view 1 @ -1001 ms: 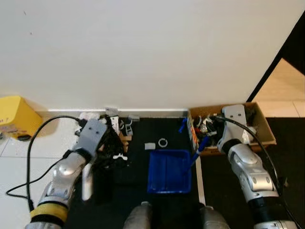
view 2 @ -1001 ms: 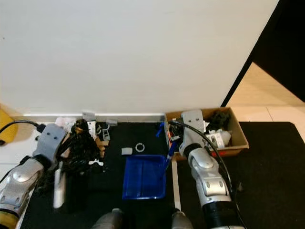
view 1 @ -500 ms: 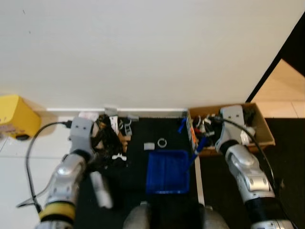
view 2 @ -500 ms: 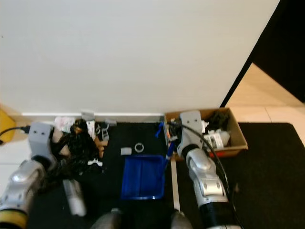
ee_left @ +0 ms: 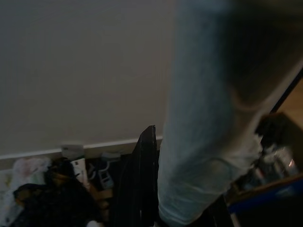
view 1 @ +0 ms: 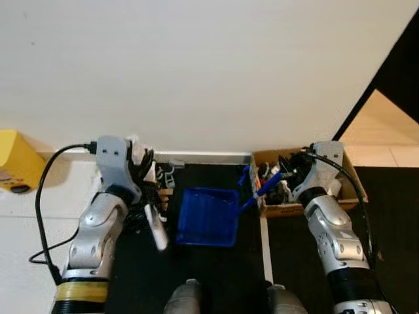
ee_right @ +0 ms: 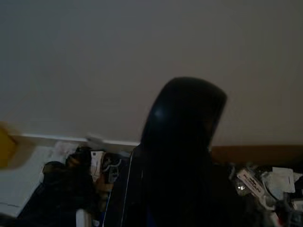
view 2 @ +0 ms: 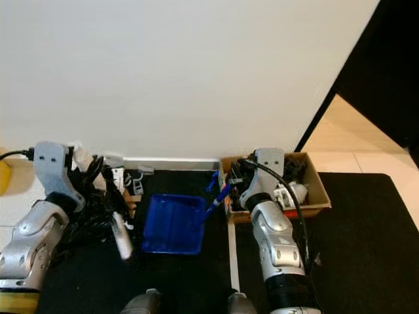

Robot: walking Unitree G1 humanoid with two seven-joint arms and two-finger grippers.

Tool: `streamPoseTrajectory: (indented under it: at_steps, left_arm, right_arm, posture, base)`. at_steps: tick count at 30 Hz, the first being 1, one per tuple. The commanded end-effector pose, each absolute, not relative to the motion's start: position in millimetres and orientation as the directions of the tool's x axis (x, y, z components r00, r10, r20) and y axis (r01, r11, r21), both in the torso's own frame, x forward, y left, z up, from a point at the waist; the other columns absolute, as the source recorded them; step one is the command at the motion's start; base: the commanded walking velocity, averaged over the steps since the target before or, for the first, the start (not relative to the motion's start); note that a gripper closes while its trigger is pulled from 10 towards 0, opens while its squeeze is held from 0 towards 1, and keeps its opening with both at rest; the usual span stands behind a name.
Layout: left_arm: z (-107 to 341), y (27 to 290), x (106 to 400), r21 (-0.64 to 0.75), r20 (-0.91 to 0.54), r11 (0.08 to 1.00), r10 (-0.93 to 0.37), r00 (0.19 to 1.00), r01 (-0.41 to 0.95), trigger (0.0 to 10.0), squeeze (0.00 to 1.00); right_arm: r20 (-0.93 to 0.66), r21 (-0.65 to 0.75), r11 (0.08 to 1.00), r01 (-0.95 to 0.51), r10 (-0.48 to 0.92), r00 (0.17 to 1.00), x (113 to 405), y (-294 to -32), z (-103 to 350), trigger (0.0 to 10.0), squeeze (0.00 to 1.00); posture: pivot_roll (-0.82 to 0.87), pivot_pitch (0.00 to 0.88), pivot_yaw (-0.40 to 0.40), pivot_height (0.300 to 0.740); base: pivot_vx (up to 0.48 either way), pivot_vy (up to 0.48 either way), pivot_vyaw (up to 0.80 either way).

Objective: Sweep floor

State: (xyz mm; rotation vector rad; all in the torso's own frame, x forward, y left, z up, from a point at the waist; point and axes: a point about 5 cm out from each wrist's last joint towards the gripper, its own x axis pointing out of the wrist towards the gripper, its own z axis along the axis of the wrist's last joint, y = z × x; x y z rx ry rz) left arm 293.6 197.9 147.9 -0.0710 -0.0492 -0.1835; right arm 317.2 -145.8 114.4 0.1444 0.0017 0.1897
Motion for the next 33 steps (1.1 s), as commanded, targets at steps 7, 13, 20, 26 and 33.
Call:
streamPoseTrajectory:
  at_steps: [7,13,20,26,33]
  left_arm:
    - [151.7,176.3,298.1,-0.077,0.058,0.97,-0.225,0.973,0.229,10.0,0.0]
    - [155.6,173.7,301.1,0.009,0.04,0.969,-0.245,0.969,0.245,10.0,0.0]
    - [166.4,176.8,310.5,0.071,0.083,0.972,-0.23,0.97,0.225,10.0,0.0]
    - [176.7,181.4,317.4,0.099,0.114,0.973,-0.218,0.969,0.208,10.0,0.0]
    - [174.9,181.2,317.8,0.113,0.108,0.971,-0.221,0.969,0.209,10.0,0.0]
  right_arm:
    - [0.067,0.186,0.963,-0.194,0.185,0.981,316.8,-143.3,118.5,10.0,0.0]
    - [0.067,0.195,0.964,-0.178,0.168,0.983,315.9,-146.9,116.8,10.0,0.0]
    - [0.069,0.199,0.964,-0.176,0.166,0.984,317.0,-147.2,116.5,10.0,0.0]
    - [0.069,0.2,0.962,-0.185,0.175,0.982,318.2,-145.5,116.8,10.0,0.0]
    - [0.07,0.204,0.962,-0.181,0.17,0.983,318.5,-146.9,116.6,10.0,0.0]
  posture:
    - [0.15,0.108,0.021,0.74]
    - [0.15,0.11,0.029,0.74]
    - [0.15,0.111,0.024,0.74]
    - [0.15,0.11,0.023,0.74]
    - [0.15,0.107,0.027,0.74]
  base:
    - [0.0,0.0,0.0]
    - [0.0,0.0,0.0]
    - [0.0,0.0,0.0]
    - [0.0,0.0,0.0]
    - [0.0,0.302,0.0]
